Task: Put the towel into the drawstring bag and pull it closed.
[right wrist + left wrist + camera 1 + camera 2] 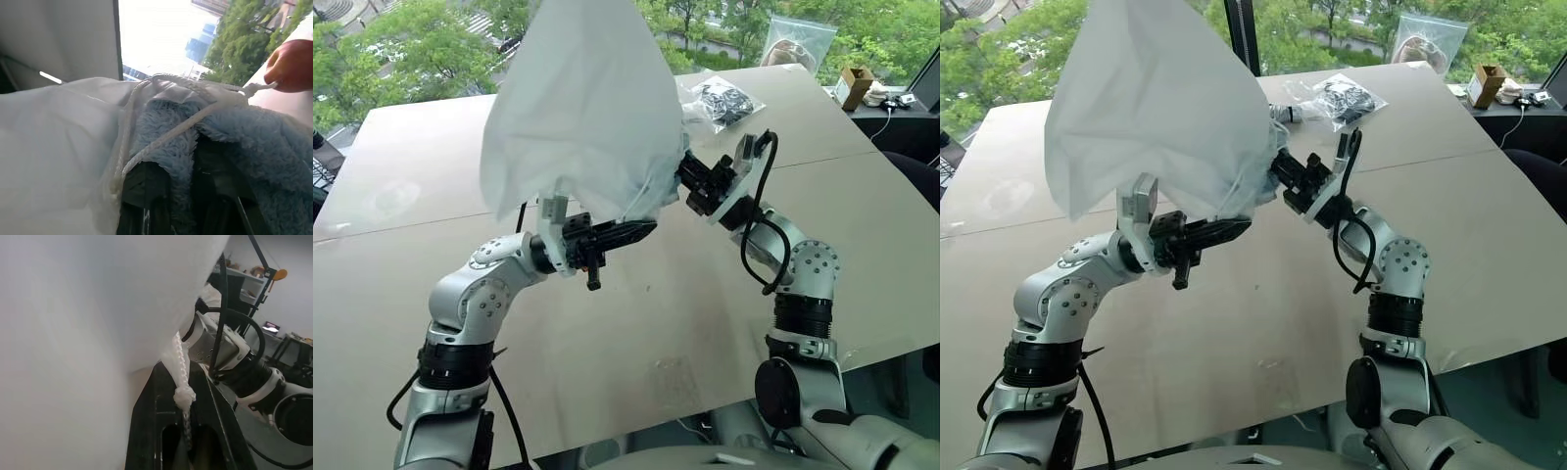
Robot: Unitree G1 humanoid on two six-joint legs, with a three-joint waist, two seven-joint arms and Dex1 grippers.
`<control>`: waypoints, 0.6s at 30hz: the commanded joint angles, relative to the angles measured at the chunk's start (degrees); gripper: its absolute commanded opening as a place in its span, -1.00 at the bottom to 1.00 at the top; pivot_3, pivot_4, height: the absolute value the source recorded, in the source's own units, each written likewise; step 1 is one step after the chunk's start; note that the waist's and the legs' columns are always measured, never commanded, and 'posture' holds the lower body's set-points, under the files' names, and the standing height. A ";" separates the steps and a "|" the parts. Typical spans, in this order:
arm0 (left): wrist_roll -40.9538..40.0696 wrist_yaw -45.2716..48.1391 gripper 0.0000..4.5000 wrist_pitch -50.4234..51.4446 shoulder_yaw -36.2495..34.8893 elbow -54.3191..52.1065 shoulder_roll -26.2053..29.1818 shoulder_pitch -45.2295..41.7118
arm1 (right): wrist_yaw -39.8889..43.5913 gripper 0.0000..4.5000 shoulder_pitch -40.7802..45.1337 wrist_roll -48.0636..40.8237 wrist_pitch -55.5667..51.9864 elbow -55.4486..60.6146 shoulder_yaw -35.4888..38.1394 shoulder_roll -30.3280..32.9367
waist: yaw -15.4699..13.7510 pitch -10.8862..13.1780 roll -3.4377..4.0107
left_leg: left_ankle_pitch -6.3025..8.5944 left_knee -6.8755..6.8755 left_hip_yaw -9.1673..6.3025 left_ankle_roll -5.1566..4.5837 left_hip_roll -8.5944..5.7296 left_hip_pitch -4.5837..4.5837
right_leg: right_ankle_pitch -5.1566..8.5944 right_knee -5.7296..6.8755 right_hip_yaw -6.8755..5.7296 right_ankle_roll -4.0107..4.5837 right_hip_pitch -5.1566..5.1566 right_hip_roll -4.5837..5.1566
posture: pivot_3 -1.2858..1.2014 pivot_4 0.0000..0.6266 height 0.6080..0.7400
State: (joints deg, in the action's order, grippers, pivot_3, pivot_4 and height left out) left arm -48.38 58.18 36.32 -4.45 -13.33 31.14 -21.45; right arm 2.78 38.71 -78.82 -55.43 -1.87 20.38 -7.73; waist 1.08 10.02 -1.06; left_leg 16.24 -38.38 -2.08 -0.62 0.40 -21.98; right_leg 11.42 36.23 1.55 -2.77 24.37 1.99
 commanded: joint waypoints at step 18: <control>2.74 -13.54 -1.00 -4.12 -2.74 4.69 -10.94 -6.30 | -31.33 -0.99 1.20 -3.19 23.97 2.07 -8.65 -2.87 | 1.31 -0.01 -0.01 | 0.00 -0.01 0.03 -0.01 0.03 -0.04 | 0.00 0.13 0.06 0.00 0.11 -0.03 | 0.03 -0.52 1.00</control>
State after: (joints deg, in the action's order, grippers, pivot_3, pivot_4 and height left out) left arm -45.02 45.58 32.62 -5.62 -8.04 20.42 -26.81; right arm -28.17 38.71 -84.24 -33.49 -0.98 11.44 -7.71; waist 2.38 10.01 -1.07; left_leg 16.23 -38.39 -2.05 -0.64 0.43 -22.02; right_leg 11.42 36.37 1.61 -2.78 24.48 1.96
